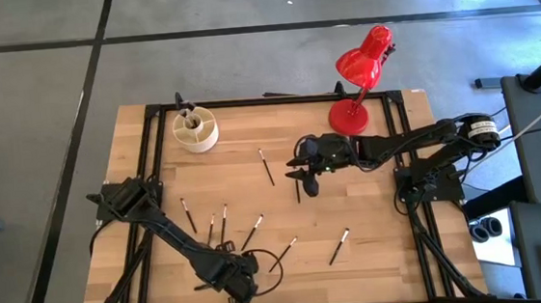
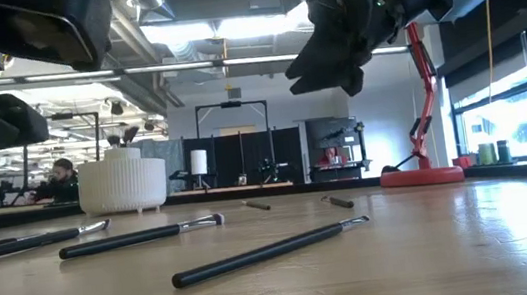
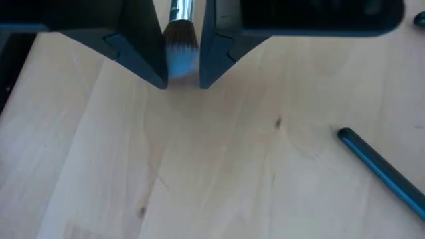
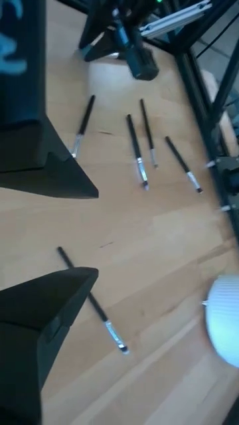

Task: Put items in baskets/containers
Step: Put the black powder brush into the white organizer

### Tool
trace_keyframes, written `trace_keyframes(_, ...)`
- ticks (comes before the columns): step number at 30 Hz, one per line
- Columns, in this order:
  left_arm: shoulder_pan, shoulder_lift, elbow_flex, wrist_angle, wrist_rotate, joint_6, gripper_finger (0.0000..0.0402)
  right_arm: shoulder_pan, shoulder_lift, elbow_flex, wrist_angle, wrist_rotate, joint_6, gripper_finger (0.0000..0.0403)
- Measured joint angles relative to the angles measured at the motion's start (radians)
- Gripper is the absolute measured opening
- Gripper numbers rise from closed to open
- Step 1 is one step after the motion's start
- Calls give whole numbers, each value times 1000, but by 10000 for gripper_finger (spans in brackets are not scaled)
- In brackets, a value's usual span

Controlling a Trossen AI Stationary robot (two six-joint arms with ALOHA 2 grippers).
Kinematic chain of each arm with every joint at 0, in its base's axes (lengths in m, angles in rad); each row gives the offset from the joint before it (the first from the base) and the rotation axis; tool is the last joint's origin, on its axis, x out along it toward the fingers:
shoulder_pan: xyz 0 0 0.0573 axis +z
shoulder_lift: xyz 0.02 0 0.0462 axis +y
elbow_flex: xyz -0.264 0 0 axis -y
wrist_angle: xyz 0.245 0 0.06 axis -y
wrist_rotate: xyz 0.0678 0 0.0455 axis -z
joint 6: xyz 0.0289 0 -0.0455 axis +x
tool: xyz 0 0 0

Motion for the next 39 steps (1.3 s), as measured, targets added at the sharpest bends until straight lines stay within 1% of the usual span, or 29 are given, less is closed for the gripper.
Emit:
trace_keyframes(7, -21, 0, -1, 6, -2, 26, 56, 0, 0, 0, -12, 0, -2, 179)
trace_keyframes(11, -23, 0, -1, -11, -6, 29, 22, 0, 0, 0, -20, 0, 1, 179)
trace_keyframes(13, -21, 0, -1, -23, -5, 5, 7, 0, 0, 0, -26, 0, 2, 179)
trace_keyframes(16, -11, 0, 1, -35, -2, -24, 5, 0, 0, 0, -32, 1, 3, 179)
trace_keyframes(17, -11, 0, 6, -44, -23, -37, 4, -1, 0, 0, -33, 9, 3, 179)
trace_keyframes(19, -6, -1, 20, -59, -107, -67, 4, -5, -2, 0, -42, 68, 5, 179)
trace_keyframes(21, 7, -12, 45, -47, -189, -80, 4, -12, -8, 0, -62, 165, 9, 179)
trace_keyframes(23, 19, -42, 57, -55, -274, -65, 4, -22, -14, 0, -97, 254, 18, 179)
trace_keyframes(24, 25, -56, 60, -54, -315, -52, 4, -27, -14, 0, -114, 280, 27, 179)
trace_keyframes(26, 35, -88, 59, -93, -404, -34, 4, -38, -17, 0, -129, 288, 32, 179)
trace_keyframes(28, 50, -126, 58, -148, -527, -23, 4, -45, -21, 1, -133, 283, 19, 179)
trace_keyframes(29, 60, -144, 59, -178, -606, -24, 4, -50, -22, 1, -130, 283, 4, 179)
trace_keyframes(31, 85, -180, 59, -255, -807, -46, 4, -63, -27, 5, -143, 295, -9, 179)
trace_keyframes(33, 109, -212, 59, -321, -997, -94, 4, -77, -36, 5, -146, 306, -7, 179)
trace_keyframes(34, 125, -230, 59, -358, -1075, -121, 4, -83, -41, 6, -149, 308, -5, 179)
trace_keyframes(35, 142, -248, 59, -393, -1140, -147, 4, -87, -47, 6, -156, 309, -4, 179)
trace_keyframes(37, 190, -280, 59, -462, -1236, -190, 4, -88, -54, 6, -164, 309, -10, 179)
trace_keyframes(39, 255, -305, 59, -514, -1288, -211, 3, -88, -56, 6, -165, 307, -21, 179)
